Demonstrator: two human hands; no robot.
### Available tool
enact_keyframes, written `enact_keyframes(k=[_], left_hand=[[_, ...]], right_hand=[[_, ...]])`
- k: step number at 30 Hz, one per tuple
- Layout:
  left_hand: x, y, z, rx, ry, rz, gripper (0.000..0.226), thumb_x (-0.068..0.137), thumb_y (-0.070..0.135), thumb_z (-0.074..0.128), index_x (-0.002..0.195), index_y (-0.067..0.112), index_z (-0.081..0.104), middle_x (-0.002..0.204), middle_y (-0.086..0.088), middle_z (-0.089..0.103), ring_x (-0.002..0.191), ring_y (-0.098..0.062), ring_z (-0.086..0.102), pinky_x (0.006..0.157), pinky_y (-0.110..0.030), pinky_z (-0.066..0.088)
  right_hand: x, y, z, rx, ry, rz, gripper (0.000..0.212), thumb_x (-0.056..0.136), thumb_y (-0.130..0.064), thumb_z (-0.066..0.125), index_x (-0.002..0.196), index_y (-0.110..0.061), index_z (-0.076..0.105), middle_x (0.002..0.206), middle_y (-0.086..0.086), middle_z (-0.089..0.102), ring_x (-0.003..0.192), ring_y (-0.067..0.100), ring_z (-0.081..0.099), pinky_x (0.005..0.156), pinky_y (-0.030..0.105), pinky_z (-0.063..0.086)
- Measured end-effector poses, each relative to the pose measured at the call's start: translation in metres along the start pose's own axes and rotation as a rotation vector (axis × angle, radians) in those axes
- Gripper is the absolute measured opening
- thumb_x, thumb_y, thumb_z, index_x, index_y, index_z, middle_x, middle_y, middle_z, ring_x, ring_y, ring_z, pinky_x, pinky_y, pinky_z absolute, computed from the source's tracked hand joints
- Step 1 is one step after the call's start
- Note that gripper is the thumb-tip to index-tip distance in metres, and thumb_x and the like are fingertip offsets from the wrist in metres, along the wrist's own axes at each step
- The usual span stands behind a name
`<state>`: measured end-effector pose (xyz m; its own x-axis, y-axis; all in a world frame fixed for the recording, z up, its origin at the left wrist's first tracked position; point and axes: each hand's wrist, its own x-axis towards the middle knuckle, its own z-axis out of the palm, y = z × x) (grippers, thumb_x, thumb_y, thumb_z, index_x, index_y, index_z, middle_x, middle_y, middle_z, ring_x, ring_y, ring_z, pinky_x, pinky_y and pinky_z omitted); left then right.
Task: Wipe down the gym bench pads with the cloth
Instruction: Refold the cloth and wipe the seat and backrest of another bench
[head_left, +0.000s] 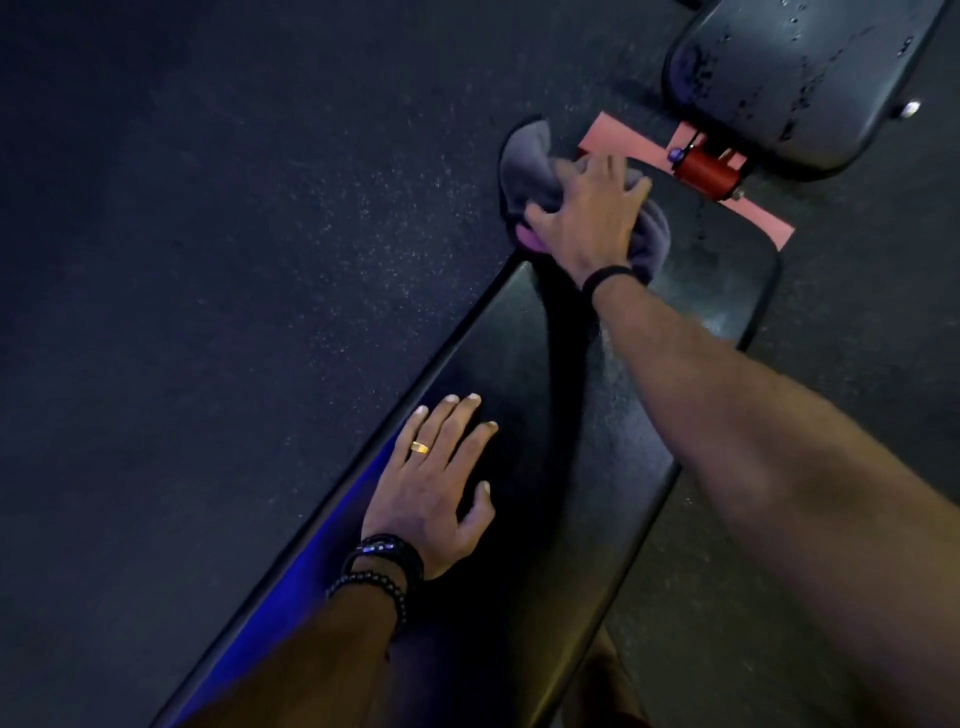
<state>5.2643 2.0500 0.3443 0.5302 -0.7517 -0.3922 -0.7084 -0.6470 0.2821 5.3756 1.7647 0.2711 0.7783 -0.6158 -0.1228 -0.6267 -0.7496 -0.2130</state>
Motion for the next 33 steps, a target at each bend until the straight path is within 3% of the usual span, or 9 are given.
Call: enact_keyframes(k=[6,8,13,16,23,25,28,31,33], left_hand=[[0.000,-0.001,0.001,0.046,0.016,0.020,0.057,0.080,0.036,0.049,0.129,0.009,0.053,0.141,-0.015,0.049,0.134,-0.033,0.042,0.118,-0.046,0.019],[0.001,-0.001,0.002,0.037,0.018,0.023,0.057,0.080,0.036,0.050,0.130,0.010,0.053,0.142,-0.014,0.049,0.136,-0.032,0.040,0.118,-0.047,0.020],[0.001,-0.001,0.000,0.003,0.010,0.012,0.058,0.085,0.038,0.045,0.139,0.016,0.046,0.155,-0.007,0.034,0.145,-0.025,0.028,0.121,-0.043,0.013],[-0.001,0.000,0.000,0.015,-0.003,0.006,0.058,0.086,0.038,0.045,0.140,0.017,0.044,0.155,-0.006,0.034,0.146,-0.024,0.027,0.121,-0.043,0.012],[0.000,-0.001,-0.001,0.041,-0.030,0.015,0.060,0.083,0.036,0.047,0.138,0.013,0.049,0.154,-0.010,0.035,0.145,-0.027,0.029,0.120,-0.046,0.017],[0.001,-0.002,-0.001,0.031,-0.004,0.021,0.059,0.083,0.036,0.047,0.138,0.014,0.049,0.155,-0.009,0.035,0.145,-0.027,0.029,0.120,-0.046,0.017],[0.002,-0.005,0.000,0.006,0.035,0.016,0.058,0.085,0.036,0.044,0.138,0.014,0.048,0.154,-0.008,0.035,0.145,-0.026,0.028,0.121,-0.044,0.013],[-0.001,0.000,0.004,0.005,0.029,0.011,0.058,0.085,0.036,0.043,0.138,0.014,0.048,0.155,-0.007,0.034,0.146,-0.026,0.026,0.122,-0.042,0.011],[-0.001,0.001,0.005,0.009,0.036,0.003,0.058,0.084,0.035,0.043,0.138,0.014,0.049,0.155,-0.007,0.034,0.146,-0.025,0.026,0.121,-0.043,0.013]], right_hand=[[-0.169,-0.033,-0.018,0.183,-0.035,-0.220,0.056,0.070,-0.054,0.068,0.120,-0.030,0.062,0.119,0.006,0.056,0.109,0.028,0.049,0.087,0.047,0.035],[-0.173,-0.012,-0.018,0.180,-0.026,-0.297,0.056,0.071,-0.059,0.067,0.118,-0.029,0.063,0.116,0.005,0.057,0.106,0.026,0.050,0.087,0.044,0.033],[-0.043,0.036,-0.004,0.099,0.099,0.024,0.055,0.079,-0.060,0.051,0.120,-0.025,0.061,0.115,0.011,0.055,0.108,0.032,0.049,0.090,0.048,0.033],[-0.018,0.036,-0.005,0.084,0.085,0.187,0.052,0.082,-0.055,0.049,0.126,-0.028,0.057,0.117,0.010,0.053,0.113,0.032,0.047,0.092,0.048,0.032],[-0.230,0.025,-0.029,0.175,0.002,-0.034,0.056,0.077,-0.054,0.069,0.124,-0.026,0.056,0.119,0.009,0.053,0.107,0.024,0.044,0.086,0.044,0.036],[-0.220,0.054,-0.030,0.174,0.000,-0.100,0.055,0.078,-0.055,0.065,0.123,-0.025,0.057,0.116,0.010,0.053,0.106,0.027,0.047,0.085,0.043,0.033],[-0.120,0.094,-0.019,0.059,0.118,0.152,0.051,0.083,-0.056,0.051,0.123,-0.024,0.057,0.115,0.013,0.052,0.111,0.032,0.047,0.093,0.048,0.030],[-0.025,0.126,-0.018,0.042,0.073,0.488,0.051,0.087,-0.055,0.051,0.127,-0.023,0.056,0.123,0.016,0.054,0.120,0.036,0.045,0.100,0.054,0.031],[-0.022,0.123,-0.020,0.069,0.039,0.515,0.053,0.089,-0.055,0.051,0.131,-0.023,0.053,0.125,0.017,0.053,0.121,0.036,0.044,0.099,0.053,0.031]])
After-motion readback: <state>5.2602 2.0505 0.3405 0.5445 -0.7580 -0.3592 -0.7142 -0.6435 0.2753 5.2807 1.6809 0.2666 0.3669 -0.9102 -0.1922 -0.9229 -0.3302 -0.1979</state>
